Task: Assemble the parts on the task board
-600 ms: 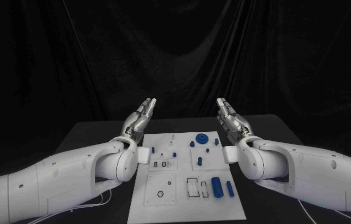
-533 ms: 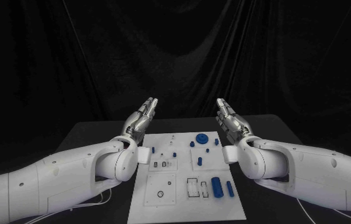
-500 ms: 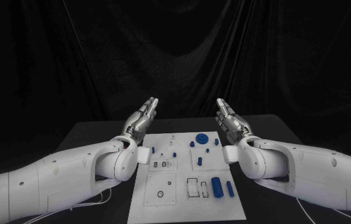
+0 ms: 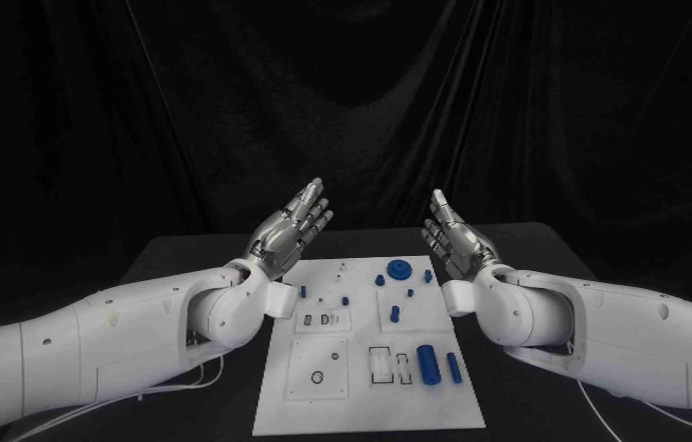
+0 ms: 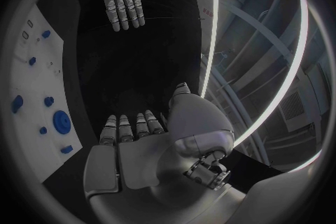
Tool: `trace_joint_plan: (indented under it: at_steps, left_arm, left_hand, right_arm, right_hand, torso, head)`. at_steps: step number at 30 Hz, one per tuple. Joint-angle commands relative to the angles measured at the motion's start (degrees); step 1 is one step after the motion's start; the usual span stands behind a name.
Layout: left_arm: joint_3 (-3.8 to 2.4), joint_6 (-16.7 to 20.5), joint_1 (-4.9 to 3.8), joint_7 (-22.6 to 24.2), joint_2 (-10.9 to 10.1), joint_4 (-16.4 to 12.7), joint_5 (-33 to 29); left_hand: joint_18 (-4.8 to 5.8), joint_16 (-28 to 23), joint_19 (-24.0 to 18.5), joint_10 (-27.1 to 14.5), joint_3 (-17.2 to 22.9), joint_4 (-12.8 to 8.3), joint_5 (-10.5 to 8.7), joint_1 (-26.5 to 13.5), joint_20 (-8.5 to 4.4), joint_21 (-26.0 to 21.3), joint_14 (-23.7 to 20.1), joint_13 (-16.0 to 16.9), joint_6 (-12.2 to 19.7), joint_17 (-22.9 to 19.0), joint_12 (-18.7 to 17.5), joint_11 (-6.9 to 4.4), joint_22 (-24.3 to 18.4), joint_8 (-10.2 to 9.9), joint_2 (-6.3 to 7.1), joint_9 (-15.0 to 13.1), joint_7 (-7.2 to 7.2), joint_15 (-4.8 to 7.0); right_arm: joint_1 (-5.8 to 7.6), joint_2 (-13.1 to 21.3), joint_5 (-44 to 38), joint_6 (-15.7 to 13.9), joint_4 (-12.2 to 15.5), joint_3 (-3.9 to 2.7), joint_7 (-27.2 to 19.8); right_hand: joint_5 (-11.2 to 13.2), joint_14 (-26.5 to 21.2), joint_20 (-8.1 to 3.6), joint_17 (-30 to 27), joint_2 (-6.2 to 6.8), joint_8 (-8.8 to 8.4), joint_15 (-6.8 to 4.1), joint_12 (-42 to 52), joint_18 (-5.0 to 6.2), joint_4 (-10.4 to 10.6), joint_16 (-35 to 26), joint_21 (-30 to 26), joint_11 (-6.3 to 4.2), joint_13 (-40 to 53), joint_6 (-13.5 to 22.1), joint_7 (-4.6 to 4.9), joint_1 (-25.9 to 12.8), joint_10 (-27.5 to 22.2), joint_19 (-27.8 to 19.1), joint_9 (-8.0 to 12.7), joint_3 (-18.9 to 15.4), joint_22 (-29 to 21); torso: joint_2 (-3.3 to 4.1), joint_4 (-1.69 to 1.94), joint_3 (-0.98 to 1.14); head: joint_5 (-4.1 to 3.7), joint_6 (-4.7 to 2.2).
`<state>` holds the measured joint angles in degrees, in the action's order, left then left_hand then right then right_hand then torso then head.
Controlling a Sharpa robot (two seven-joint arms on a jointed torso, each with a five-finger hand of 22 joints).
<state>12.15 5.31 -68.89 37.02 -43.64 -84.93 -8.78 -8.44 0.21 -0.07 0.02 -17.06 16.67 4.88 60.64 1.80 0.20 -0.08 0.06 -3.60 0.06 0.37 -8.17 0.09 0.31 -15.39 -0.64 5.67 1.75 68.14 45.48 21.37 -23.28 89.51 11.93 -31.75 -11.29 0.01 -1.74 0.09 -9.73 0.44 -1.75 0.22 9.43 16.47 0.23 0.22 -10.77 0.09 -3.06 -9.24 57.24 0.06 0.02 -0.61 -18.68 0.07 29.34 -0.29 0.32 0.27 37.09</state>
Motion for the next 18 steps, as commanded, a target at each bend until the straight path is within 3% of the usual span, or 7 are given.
trace_joint_plan:
  at_steps: [1,5,6,8,10,14,18]
  left_arm:
    - [-0.03,-5.9,-0.14,2.5,-0.3,1.1,-3.5]
    - [-0.03,-6.5,-0.1,3.0,-0.3,1.2,-3.5]
    - [-0.03,-6.6,-0.08,3.2,-0.4,1.2,-3.5]
    - [-0.03,-6.9,-0.06,3.7,-0.5,1.2,-3.5]
    - [-0.02,-7.3,-0.04,4.1,-0.6,1.3,-3.4]
    - [-0.02,-7.3,-0.02,4.3,-1.1,1.2,-2.2]
    - [-0.01,-6.7,-0.01,4.5,-1.7,1.4,0.6]
  left_hand:
    - [-0.52,-0.2,0.1,0.0,-0.2,-0.1,0.46,0.7,0.7,-0.2,0.1,-0.1,-0.1,-0.1,-0.4,-0.44,-0.1,0.4,-0.17,-0.1,0.39,1.01]
    - [-0.9,-0.2,0.1,0.0,0.0,-0.1,1.61,1.7,1.41,-0.2,0.1,-0.1,0.0,-0.1,-0.4,-0.19,-0.1,0.4,-0.24,0.0,0.32,0.99]
    - [-1.06,-0.2,0.1,0.0,0.1,-0.1,2.36,2.1,1.51,-0.2,0.1,-0.1,0.1,-0.1,-0.4,0.02,-0.1,0.4,-0.36,0.0,0.19,1.13]
    - [-1.54,-0.2,0.1,0.0,0.3,0.0,3.97,2.8,0.49,-0.2,0.1,-0.1,0.1,-0.1,-0.4,0.7,-0.1,0.4,-0.59,0.0,-0.21,2.5]
    - [-1.78,-0.2,0.1,0.0,0.5,0.0,5.01,3.5,-0.6,-0.2,0.1,-0.1,-0.1,-0.1,-0.4,1.17,-0.1,0.4,-0.72,-0.1,-0.6,3.52]
    - [-1.56,-0.2,0.1,0.0,0.9,-0.1,6.68,4.7,-1.81,-0.2,0.1,-0.1,-0.4,-0.1,-0.4,1.18,-0.1,0.4,-0.74,-0.1,-0.69,4.25]
    - [-1.4,-0.2,0.1,0.0,1.3,0.0,8.72,5.8,-2.09,-0.2,0.1,-0.1,-0.6,-0.1,-0.4,1.18,-0.1,0.5,-0.78,-0.2,-0.7,4.39]
  right_arm:
    - [0.08,0.8,0.5,6.4,-1.2,-0.04,3.4]
    - [0.1,0.9,-0.2,8.5,-1.7,-0.04,4.0]
    - [0.1,0.9,-0.5,9.1,-1.9,-0.04,4.3]
    - [0.12,1.0,-1.5,10.4,-2.3,-0.04,4.8]
    - [0.14,1.1,-4.1,12.6,-2.9,-0.04,5.6]
    - [0.29,1.5,-11.4,13.9,-3.6,-0.04,6.2]
    - [0.86,2.1,-20.9,13.0,-3.9,-0.04,7.9]
  right_hand:
    - [0.2,0.0,-3.17,-0.1,-0.02,0.3,-8.39,-0.2,-0.19,-0.2,-0.2,-0.2,0.52,-0.1,-0.3,0.75,0.8,-0.1,0.0,-0.1,0.2,-0.1]
    - [0.1,0.0,-0.71,-0.1,0.24,0.48,-6.24,-0.2,-0.01,-0.4,-0.2,-0.2,1.41,-0.1,-1.1,1.69,1.4,-0.1,0.0,-0.2,0.4,-0.1]
    - [0.0,0.0,4.06,-0.1,0.54,1.05,-3.02,-0.2,0.3,-0.6,-0.2,-0.2,2.18,-0.1,-2.9,2.82,1.9,-0.1,0.0,-0.5,0.6,-0.1]
    - [0.0,0.0,8.48,-0.1,0.98,1.33,0.51,-0.2,0.62,-0.9,-0.2,-0.2,3.72,-0.1,-3.3,4.15,2.6,-0.1,0.0,-0.6,0.9,-0.1]
    - [-0.8,1.8,14.97,1.0,1.72,1.75,8.93,1.5,0.9,-1.8,1.9,3.3,7.25,0.6,-3.9,5.49,5.1,1.0,4.9,-0.7,1.4,2.1]
    - [-2.2,3.1,16.58,1.0,1.72,2.37,10.29,3.0,0.91,-3.1,2.9,4.9,10.92,0.9,-5.1,6.69,7.6,1.9,8.5,-0.8,2.0,2.6]
    - [-2.8,3.2,17.27,0.9,2.09,2.33,9.61,3.4,1.0,-3.6,2.9,5.2,13.02,0.9,-4.9,6.97,9.1,2.2,9.2,-0.8,2.4,2.6]
  torso:
    - [0.19,0.26,0.03]
    - [0.24,0.19,0.01]
    - [0.24,0.13,0.03]
    - [0.18,0.08,0.02]
    - [0.18,0.09,-0.01]
    - [0.17,0.14,0.0]
    - [0.16,0.11,-0.04]
  head:
    - [0.36,1.43]
    - [0.2,1.74]
    - [0.18,1.9]
    - [0.2,2.06]
    - [0.22,2.17]
    - [0.57,2.23]
    - [0.9,2.57]
